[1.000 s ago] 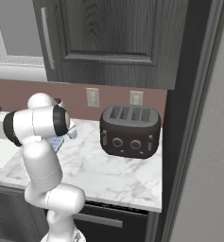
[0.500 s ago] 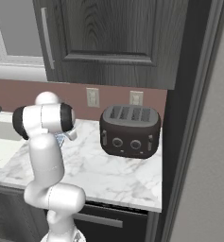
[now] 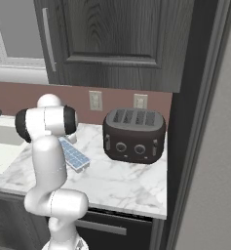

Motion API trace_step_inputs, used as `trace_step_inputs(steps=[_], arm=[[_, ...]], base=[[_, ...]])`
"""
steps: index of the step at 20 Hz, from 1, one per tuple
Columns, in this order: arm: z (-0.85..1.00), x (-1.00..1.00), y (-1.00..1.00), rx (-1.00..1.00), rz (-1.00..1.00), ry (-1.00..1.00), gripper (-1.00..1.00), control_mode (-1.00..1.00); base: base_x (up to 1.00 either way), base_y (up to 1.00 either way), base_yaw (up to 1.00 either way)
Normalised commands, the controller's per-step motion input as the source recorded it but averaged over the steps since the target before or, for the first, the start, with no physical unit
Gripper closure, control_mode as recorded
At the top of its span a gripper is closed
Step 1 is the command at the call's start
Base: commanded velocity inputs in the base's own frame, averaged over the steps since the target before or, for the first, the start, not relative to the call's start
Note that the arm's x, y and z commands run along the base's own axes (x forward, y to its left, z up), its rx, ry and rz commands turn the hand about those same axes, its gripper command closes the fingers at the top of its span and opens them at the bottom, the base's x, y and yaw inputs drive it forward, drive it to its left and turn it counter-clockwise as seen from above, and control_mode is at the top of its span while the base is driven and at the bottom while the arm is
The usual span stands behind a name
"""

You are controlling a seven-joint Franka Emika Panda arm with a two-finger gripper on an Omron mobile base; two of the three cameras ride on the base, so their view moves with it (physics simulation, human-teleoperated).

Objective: The ice cube tray has been filled with water. Take the tray and place it in the freezer to make ice. Close the freezer door after placing the tray.

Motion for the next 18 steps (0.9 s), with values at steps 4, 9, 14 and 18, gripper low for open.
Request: trace_step_inputs(steps=[4, 9, 14, 18], arm=[[0.0, -0.3, 0.02, 0.05, -0.1, 0.05, -1.0, -1.0], [0.0, -0.33, 0.0, 0.05, -0.12, 0.05, -1.0, -1.0], [0.0, -0.36, 0.0, 0.03, -0.11, 0.01, -1.0, -1.0], [0.0, -0.37, 0.0, 0.0, -0.05, 0.0, -1.0, -1.0]], base=[[0.0, 0.0, 0.0], [0.0, 0.0, 0.0], [0.0, 0.0, 0.0], [0.0, 0.0, 0.0]])
